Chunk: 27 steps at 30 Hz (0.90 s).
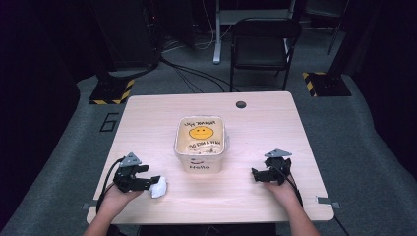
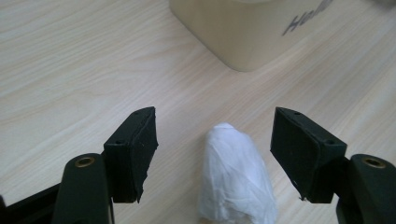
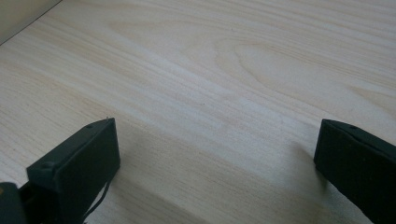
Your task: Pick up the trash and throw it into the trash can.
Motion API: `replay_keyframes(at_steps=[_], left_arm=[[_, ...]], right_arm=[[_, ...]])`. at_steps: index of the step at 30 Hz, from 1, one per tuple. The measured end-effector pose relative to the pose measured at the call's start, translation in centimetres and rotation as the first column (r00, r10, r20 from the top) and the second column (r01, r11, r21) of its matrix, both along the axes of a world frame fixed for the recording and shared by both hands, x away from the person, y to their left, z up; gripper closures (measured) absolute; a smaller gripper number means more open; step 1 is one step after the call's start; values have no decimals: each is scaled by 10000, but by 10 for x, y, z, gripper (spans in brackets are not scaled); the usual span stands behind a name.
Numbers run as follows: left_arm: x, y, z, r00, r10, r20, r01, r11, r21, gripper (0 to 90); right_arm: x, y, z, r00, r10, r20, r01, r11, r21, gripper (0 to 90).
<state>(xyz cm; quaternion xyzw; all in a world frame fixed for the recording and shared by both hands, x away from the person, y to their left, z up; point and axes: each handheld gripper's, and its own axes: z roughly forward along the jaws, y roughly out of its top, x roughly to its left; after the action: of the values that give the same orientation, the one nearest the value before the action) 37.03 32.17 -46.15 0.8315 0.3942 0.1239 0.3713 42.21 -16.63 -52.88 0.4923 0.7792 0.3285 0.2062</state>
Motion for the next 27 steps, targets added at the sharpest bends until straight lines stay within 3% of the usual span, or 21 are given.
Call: replay_keyframes(at_steps=[6, 27], left_arm=[[-5, -8, -4, 9993, -374, -48, 375, 9990, 262, 325], [-7, -15, -25, 9983, -407, -407, 437, 9962, 755, 385]], right_arm=[[0, 0, 0, 10000, -3, 0, 3, 10000, 3, 0], [0, 0, 0, 10000, 36, 8, -36, 10000, -7, 0]])
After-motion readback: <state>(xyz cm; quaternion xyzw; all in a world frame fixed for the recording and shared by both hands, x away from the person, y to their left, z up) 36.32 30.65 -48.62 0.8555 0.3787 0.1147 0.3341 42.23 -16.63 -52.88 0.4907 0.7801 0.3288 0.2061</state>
